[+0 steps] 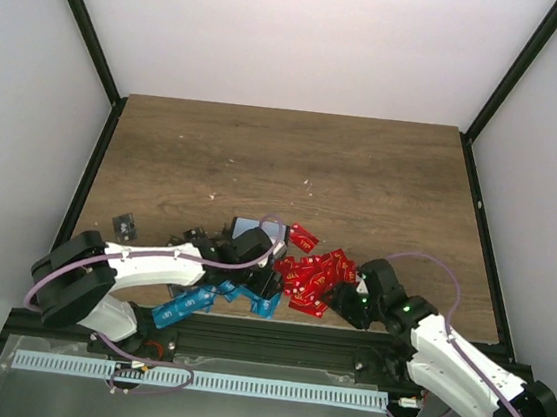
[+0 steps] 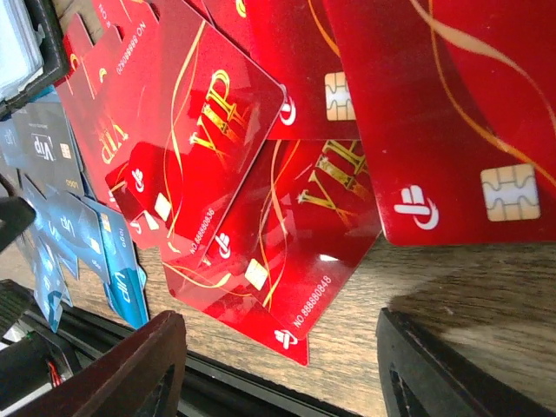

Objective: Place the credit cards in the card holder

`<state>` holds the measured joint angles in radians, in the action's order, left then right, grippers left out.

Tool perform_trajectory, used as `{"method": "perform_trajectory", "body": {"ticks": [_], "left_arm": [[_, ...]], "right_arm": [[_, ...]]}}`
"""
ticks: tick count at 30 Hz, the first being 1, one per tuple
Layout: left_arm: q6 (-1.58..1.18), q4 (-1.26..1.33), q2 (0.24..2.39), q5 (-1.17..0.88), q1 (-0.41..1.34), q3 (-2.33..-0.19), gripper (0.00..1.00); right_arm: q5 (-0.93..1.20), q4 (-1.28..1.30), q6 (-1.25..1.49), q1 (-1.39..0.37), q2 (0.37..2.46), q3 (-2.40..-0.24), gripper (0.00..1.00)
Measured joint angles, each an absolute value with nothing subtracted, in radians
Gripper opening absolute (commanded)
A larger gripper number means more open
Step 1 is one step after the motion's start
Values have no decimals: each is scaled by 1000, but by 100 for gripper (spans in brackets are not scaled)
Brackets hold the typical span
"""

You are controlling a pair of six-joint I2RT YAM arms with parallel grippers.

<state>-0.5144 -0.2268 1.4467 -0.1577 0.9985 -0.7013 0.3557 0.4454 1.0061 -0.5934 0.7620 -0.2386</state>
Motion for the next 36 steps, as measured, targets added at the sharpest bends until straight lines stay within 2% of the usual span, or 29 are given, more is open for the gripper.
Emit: {"method": "perform_trajectory", "body": {"ticks": [7,11,18,30,36], "left_arm": [[-410,-226,1534,-103,1023,-849,76],[-332,-258,1614,-39,1072,-955,80],[-222,-344,1760,71,1151,-1068,83],[-207,-428,1945,214,1219,-1219,81],[-234,-393,1958,245,1219,-1219,70]], "right_arm": [[327,513,1017,-599,765,-270,69],[195,652,1032,-599,741,-352,76],[-19,780,1049,-599,722,-571,79],[-96,836,1043,-599,691,-601,78],[-93,838,1037,-599,674,-601,78]]}}
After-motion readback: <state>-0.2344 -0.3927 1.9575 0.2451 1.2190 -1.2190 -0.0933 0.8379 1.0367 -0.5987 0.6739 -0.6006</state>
